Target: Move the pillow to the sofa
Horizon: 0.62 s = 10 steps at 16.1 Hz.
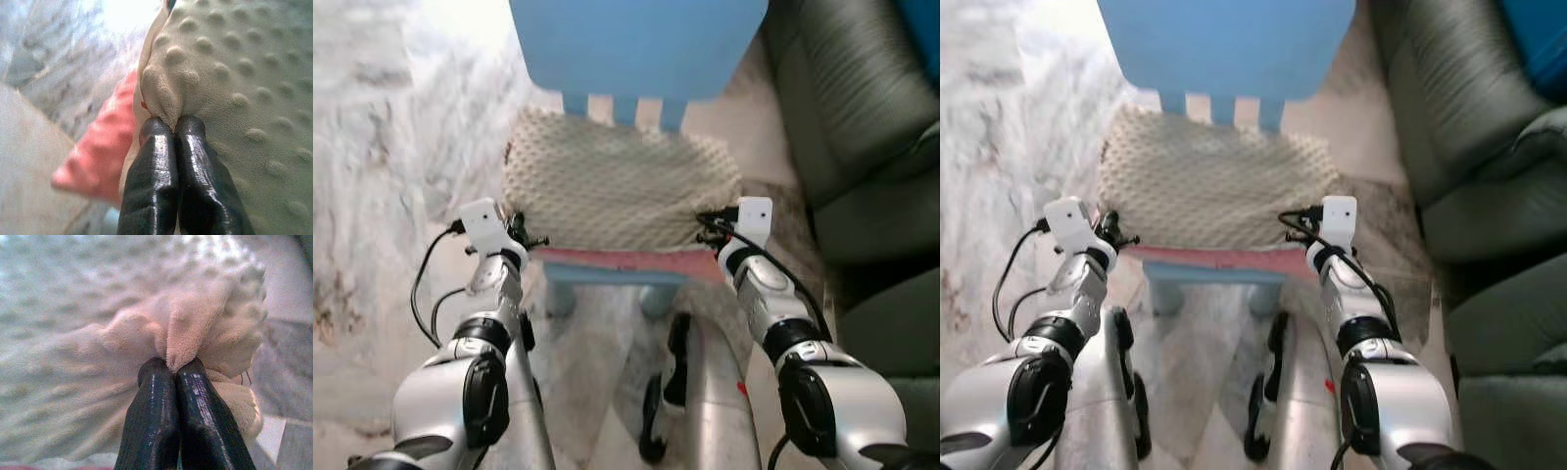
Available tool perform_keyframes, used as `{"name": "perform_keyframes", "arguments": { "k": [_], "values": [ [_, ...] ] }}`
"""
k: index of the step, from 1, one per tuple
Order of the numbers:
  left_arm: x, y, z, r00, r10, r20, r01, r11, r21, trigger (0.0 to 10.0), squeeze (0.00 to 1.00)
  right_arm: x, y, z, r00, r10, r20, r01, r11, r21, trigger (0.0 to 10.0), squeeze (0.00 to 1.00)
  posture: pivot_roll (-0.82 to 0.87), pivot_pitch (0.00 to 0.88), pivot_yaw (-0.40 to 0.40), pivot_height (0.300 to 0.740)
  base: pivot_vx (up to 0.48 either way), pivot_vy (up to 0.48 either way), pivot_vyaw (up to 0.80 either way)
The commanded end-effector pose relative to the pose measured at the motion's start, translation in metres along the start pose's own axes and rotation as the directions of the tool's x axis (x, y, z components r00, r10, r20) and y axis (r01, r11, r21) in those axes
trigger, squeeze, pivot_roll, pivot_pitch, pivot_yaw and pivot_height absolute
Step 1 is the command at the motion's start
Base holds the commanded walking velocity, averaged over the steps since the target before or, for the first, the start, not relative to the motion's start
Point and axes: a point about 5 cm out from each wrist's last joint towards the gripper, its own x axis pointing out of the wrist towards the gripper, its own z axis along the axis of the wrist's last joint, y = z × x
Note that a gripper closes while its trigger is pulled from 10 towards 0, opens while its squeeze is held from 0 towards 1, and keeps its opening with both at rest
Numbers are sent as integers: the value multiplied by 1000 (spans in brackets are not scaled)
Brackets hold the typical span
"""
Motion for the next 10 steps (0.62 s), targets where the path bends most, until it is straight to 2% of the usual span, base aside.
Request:
{"name": "perform_keyframes", "arguments": {
  "k": [1,3,4,5,7,8,10],
  "values": [
    [5,-9,16,996,-53,67,49,997,60,0,0,-1,0,0,1000,2,25,-2,1000,-11,0,0,-27,52,-91,552,0,0,0],
    [8,-14,35,986,-84,144,72,994,86,0,0,-2,3,2,997,31,64,-29,999,-29,0,0,-20,0,-74,552,0,0,0],
    [8,-16,39,980,-102,169,87,992,90,0,0,-4,4,2,996,40,83,-37,999,-28,0,0,-18,0,-66,552,0,0,0],
    [6,-21,40,971,-144,192,125,986,109,0,0,-7,4,0,993,48,106,-41,997,-70,0,0,-11,0,-49,552,0,0,0],
    [-3,-28,36,946,-224,232,186,967,176,0,0,-15,2,-3,987,55,153,-44,997,-70,0,0,1,0,-36,552,0,0,0],
    [-11,-27,31,940,-231,251,190,966,176,0,0,-22,0,-4,981,57,186,-38,994,-106,0,0,10,0,-28,552,0,0,0],
    [-31,-27,24,922,-267,279,217,956,199,0,0,-33,-3,-5,973,42,229,-23,996,-85,0,0,11,0,-28,552,0,0,0]
  ]
}}
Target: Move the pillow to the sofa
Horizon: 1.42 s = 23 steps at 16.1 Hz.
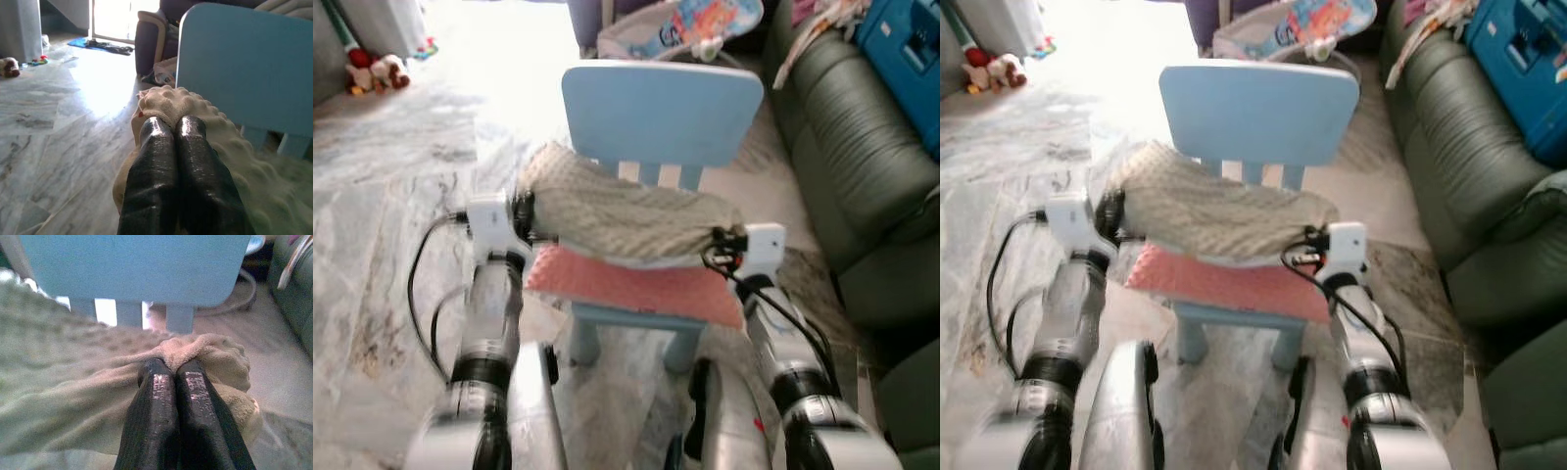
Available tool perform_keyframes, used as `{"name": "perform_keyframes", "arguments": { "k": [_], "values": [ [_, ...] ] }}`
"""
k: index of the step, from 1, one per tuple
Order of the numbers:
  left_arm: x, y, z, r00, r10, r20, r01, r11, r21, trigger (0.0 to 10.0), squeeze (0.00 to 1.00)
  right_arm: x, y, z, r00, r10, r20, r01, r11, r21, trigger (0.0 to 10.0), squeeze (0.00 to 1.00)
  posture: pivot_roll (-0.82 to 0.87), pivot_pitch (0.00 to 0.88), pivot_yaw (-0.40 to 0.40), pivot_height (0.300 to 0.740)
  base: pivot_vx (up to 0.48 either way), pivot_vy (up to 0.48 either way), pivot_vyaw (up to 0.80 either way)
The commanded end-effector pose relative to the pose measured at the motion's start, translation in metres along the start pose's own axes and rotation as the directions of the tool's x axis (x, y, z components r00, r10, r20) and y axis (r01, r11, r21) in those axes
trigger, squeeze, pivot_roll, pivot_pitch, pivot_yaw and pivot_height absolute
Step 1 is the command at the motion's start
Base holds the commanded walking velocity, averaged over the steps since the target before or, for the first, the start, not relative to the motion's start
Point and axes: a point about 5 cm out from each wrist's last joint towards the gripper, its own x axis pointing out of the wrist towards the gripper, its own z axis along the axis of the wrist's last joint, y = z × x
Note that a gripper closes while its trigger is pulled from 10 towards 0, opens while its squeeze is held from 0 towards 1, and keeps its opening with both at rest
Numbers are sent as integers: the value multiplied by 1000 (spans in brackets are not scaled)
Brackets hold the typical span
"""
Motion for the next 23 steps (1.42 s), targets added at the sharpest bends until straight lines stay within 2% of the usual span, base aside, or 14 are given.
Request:
{"name": "perform_keyframes", "arguments": {
  "k": [1,3,5,7,9,14,16,17,18,19,21,23],
  "values": [
    [-3,-11,15,997,-52,59,51,998,25,0,0,-2,1,13,998,0,70,-1,1000,9,0,0,17,0,-29,552,0,0,0],
    [-15,-16,16,996,-60,69,57,998,40,0,0,-10,1,14,997,-18,80,16,1000,26,0,0,22,0,-30,556,0,0,-484],
    [-35,-19,15,997,-59,57,55,997,60,0,0,-22,1,14,997,-29,78,26,999,44,0,0,28,0,-30,572,0,0,-469],
    [-53,-22,11,998,-61,9,60,994,94,0,0,-35,-1,8,998,-38,42,37,998,41,0,0,27,0,-30,593,0,0,-456],
    [-58,-26,10,997,-74,-12,75,990,117,0,0,-41,-1,7,999,-41,28,40,998,43,0,0,22,0,-26,614,0,0,-200],
    [-57,-39,11,994,-105,-40,109,987,117,0,0,-34,3,15,999,-44,29,43,998,49,0,0,15,0,-24,670,0,0,0],
    [-57,-40,8,993,-104,-59,113,979,171,0,0,-31,1,19,998,-47,31,46,998,37,0,0,14,0,-30,689,0,0,0],
    [-59,-35,3,994,-68,-83,83,978,190,980,0,-31,-2,20,998,-56,31,55,998,32,0,0,18,0,-37,708,0,0,0],
    [-60,-33,1,994,-47,-97,66,979,195,5608,0,-30,-3,20,998,-53,28,53,998,33,0,0,24,0,-41,717,0,0,0],
    [-61,-32,-1,993,-38,-108,58,980,192,10000,0,-30,-3,20,998,-49,24,49,998,35,2078,0,32,0,-46,727,0,0,0],
    [-62,-31,-1,993,-32,-114,55,978,200,10000,0,-26,0,20,999,-35,18,34,999,38,10000,0,36,0,-46,740,0,0,0],
    [-62,-31,-3,992,-23,-127,49,978,202,10000,0,-23,2,23,999,-36,27,35,999,42,10000,0,34,0,-43,740,0,0,0]
  ]
}}
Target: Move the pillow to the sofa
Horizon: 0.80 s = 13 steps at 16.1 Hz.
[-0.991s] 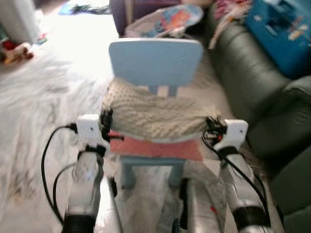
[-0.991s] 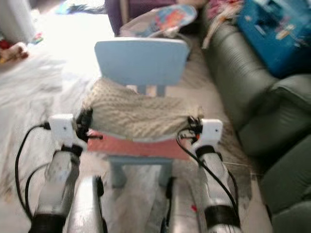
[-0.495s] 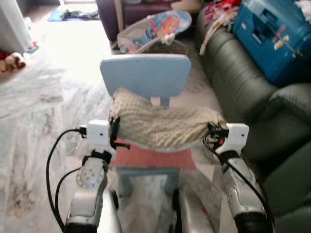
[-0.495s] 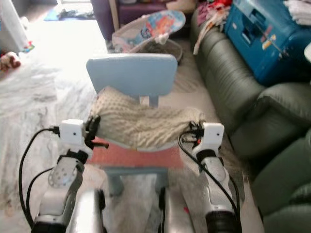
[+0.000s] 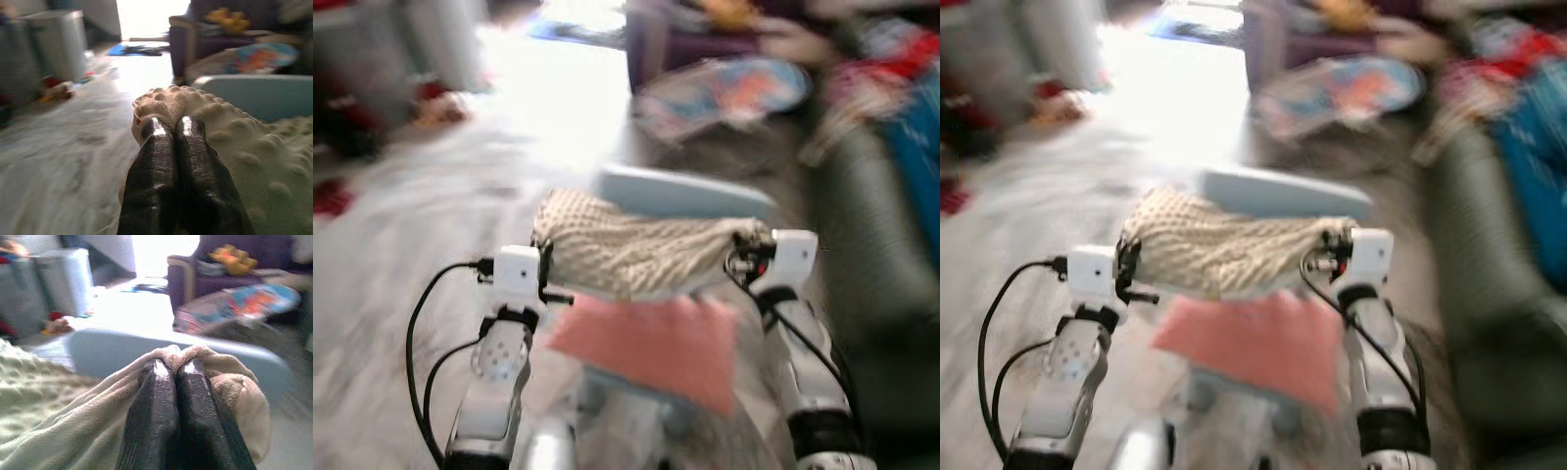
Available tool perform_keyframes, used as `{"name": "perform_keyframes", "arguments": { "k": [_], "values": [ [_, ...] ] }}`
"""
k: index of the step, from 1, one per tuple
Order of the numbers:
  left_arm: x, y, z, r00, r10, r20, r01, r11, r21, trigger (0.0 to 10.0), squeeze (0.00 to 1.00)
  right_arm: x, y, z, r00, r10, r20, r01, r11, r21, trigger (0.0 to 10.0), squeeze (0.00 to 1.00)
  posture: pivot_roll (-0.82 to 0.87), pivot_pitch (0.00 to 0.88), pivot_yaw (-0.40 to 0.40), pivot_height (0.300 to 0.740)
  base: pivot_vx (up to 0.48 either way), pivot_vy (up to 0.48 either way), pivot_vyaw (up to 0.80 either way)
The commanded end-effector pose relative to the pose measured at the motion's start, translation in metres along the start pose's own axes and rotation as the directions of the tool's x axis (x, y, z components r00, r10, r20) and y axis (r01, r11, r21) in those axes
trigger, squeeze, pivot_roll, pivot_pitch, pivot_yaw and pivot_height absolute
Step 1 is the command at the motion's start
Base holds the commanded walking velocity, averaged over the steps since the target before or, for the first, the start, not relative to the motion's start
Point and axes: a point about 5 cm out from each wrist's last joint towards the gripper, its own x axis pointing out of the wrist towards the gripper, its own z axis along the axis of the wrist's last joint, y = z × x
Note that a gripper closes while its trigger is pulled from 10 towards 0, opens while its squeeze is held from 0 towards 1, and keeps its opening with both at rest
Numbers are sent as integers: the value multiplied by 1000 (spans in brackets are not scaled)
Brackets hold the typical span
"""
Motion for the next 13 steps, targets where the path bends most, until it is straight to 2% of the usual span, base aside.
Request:
{"name": "perform_keyframes", "arguments": {
  "k": [1,2,4,6,8,13],
  "values": [
    [3,-2,-2,999,11,-30,-10,1000,4,10000,0,1,2,6,1000,2,25,-2,1000,7,10000,0,28,0,-44,740,0,0,0],
    [6,-2,-5,998,17,-61,-15,999,35,10000,0,1,0,6,1000,-6,23,6,1000,2,10000,0,28,0,-44,740,0,0,0],
    [4,-3,-12,993,-2,-122,2,1000,2,10000,0,-4,-5,4,1000,-20,12,20,1000,-2,10000,0,9,0,-47,740,0,0,0],
    [2,-7,-13,994,-42,-101,39,999,-27,10000,0,-8,-8,1,999,-35,-3,35,999,-8,10000,0,2,0,-44,740,0,0,0],
    [2,-9,-10,996,-32,-84,33,999,9,10000,0,-8,-8,1,999,-39,-6,39,999,-11,10000,0,-2,0,-40,740,0,0,0],
    [9,-15,-3,995,-72,-65,71,997,-22,10000,0,3,5,9,999,-20,26,19,999,29,10000,0,-9,0,-21,740,0,0,0]
  ]
}}
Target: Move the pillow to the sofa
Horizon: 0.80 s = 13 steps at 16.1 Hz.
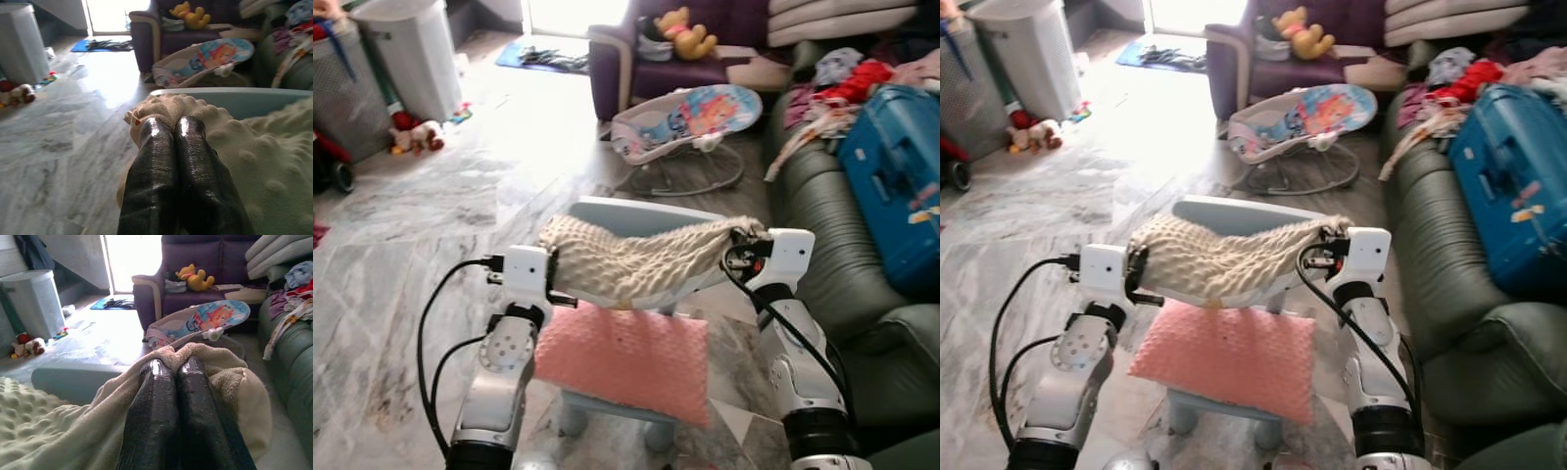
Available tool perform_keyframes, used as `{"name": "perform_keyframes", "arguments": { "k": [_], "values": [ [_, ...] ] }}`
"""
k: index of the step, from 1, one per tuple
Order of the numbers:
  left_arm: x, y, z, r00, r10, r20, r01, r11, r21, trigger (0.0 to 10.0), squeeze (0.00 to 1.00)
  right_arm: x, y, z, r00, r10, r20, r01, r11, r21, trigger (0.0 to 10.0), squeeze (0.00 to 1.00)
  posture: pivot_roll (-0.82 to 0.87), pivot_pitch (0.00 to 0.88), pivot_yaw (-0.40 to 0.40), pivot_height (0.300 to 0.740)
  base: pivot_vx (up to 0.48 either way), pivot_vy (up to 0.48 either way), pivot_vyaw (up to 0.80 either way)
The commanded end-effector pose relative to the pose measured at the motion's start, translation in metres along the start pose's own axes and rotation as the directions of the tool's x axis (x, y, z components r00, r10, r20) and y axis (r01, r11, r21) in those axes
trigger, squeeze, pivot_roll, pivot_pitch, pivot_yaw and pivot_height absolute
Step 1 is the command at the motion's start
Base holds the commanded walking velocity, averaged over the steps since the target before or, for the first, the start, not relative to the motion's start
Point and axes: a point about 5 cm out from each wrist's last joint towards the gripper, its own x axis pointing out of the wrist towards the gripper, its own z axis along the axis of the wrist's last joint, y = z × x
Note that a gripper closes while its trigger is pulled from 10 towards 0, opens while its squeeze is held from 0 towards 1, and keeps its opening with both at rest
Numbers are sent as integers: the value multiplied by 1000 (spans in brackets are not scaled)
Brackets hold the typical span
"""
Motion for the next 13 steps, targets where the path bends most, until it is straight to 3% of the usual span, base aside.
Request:
{"name": "perform_keyframes", "arguments": {
  "k": [1,13],
  "values": [
    [1,-5,4,999,-27,18,27,1000,-6,10000,0,3,1,6,1000,-3,22,3,1000,5,10000,0,-9,0,-22,740,0,0,0],
    [-5,-5,-1,999,-37,-16,36,999,-18,10000,0,-9,-2,-7,999,-26,-39,26,1000,11,10000,0,-26,0,-16,740,0,0,0]
  ]
}}
